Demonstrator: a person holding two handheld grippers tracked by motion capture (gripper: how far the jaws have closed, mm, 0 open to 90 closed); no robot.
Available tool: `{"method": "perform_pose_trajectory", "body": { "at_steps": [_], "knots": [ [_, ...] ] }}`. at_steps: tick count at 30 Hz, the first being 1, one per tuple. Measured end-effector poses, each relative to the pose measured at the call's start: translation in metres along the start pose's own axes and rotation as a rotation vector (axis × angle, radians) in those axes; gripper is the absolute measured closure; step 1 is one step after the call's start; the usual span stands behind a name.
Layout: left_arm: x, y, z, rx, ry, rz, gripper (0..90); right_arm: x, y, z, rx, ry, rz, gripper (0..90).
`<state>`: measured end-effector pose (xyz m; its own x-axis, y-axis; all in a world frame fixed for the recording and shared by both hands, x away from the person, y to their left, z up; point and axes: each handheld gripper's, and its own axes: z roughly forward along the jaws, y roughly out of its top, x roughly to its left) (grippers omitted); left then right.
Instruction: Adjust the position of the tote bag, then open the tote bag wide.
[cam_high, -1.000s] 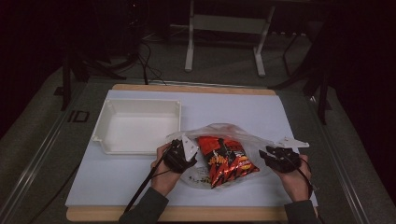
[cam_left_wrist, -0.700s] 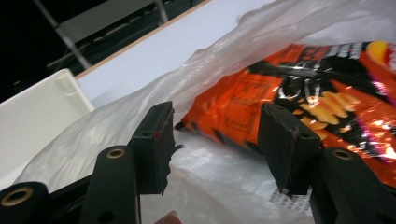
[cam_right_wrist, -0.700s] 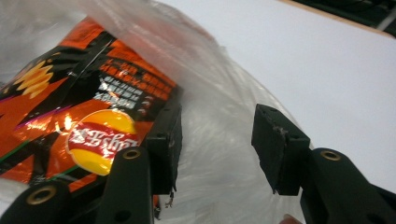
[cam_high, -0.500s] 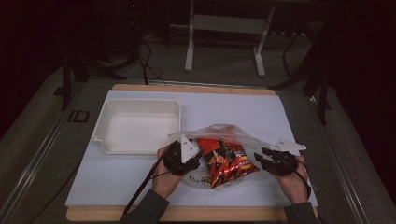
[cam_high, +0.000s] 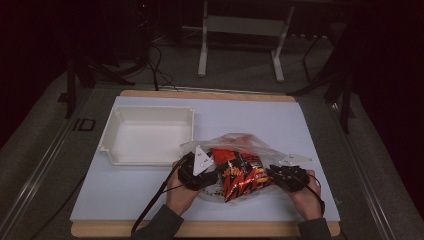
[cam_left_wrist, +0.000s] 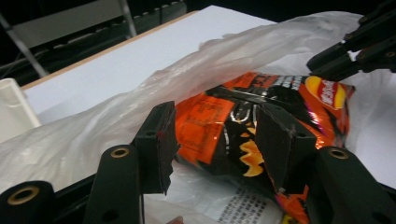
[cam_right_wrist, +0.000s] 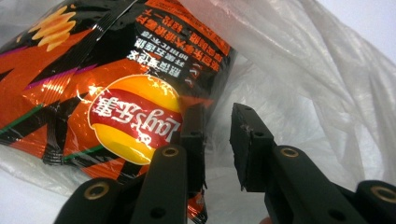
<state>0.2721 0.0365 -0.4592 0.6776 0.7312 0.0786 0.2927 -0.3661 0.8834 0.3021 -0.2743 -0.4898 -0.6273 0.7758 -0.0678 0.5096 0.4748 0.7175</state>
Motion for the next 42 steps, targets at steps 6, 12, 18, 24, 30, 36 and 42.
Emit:
{"method": "perform_pose_trajectory", "body": {
  "at_steps": [6,12,18,24,30,36,42],
  "knots": [
    [0.0,-0.002,0.003,0.007,-0.025,-0.018,47.8,0.0,-0.005,0.0,-0.002,0.012,0.009,76.6],
    [0.002,-0.003,0.004,0.004,-0.041,-0.04,47.9,-0.001,-0.01,0.0,-0.003,0.017,0.023,77.4],
    [0.003,-0.006,0.003,0.005,-0.052,-0.045,48.9,0.0,-0.015,-0.001,-0.004,0.028,0.027,79.6],
    [0.009,-0.01,0.002,0.001,-0.078,-0.067,51.7,0.004,-0.019,-0.001,-0.02,0.046,0.017,81.4],
    [0.013,-0.013,0.001,0.025,-0.106,-0.055,53.7,0.009,-0.022,-0.001,-0.033,0.063,0.015,83.8],
    [0.01,-0.017,0.001,0.054,-0.14,-0.016,55.0,0.012,-0.023,-0.001,-0.034,0.085,0.013,86.0],
    [0.011,-0.027,-0.001,0.076,-0.17,-0.006,55.4,0.015,-0.026,-0.001,-0.04,0.104,0.014,86.4]
  ]
}}
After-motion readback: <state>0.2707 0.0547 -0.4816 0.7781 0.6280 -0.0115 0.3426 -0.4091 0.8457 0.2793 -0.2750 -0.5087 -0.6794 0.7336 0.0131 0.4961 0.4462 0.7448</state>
